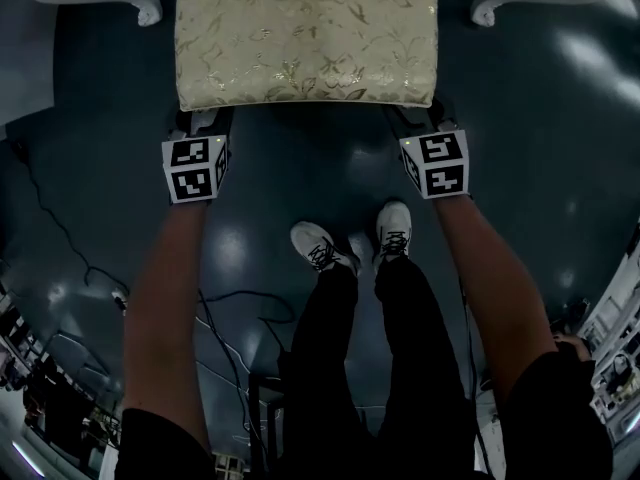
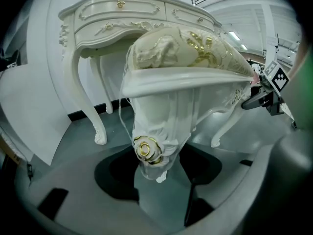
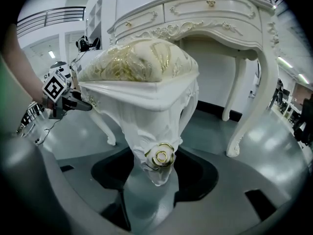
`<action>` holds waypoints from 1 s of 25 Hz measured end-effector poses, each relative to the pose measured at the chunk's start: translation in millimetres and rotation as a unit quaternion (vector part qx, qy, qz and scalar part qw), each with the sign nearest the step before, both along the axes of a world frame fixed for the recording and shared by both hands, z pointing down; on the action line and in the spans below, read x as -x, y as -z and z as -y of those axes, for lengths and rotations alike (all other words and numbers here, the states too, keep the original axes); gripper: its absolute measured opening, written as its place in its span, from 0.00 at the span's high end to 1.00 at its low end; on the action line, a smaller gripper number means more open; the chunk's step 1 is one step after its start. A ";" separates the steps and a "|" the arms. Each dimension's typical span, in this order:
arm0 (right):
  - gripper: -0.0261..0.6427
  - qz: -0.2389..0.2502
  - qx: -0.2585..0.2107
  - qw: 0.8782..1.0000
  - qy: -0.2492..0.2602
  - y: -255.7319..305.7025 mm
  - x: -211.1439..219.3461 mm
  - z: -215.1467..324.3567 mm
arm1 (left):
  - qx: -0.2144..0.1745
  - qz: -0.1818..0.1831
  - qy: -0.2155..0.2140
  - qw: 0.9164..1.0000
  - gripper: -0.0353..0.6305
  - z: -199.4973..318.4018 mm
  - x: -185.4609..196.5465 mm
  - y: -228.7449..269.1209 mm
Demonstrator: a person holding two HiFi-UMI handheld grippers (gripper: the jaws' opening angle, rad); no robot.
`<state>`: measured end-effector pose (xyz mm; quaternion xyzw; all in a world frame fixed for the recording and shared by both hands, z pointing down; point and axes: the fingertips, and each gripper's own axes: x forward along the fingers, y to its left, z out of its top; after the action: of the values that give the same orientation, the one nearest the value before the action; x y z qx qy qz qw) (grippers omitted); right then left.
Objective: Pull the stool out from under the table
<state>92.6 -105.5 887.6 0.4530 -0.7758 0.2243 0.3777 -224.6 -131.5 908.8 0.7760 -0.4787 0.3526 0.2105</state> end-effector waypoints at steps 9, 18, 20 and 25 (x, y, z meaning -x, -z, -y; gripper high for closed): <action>0.55 0.003 0.005 1.000 0.008 -4.3 -1.4 -0.8 | 0.013 0.005 0.010 1.000 0.54 -8.2 -0.8 -2.4; 0.55 0.000 0.023 1.000 0.012 -0.4 -2.5 -1.7 | 0.029 0.011 0.012 0.999 0.54 -7.4 -1.1 -2.8; 0.55 -0.001 0.027 1.000 0.011 -0.3 -2.6 -2.2 | 0.030 0.012 0.011 0.999 0.54 -8.1 -1.0 -3.0; 0.55 -0.004 0.026 1.000 0.011 -0.1 -3.9 0.2 | 0.023 0.008 0.014 1.000 0.54 -8.2 -2.0 -2.9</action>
<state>96.6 -105.7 887.7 0.4350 -0.7731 0.2386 0.3951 -222.6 -123.3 911.7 0.7614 -0.4828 0.3670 0.2289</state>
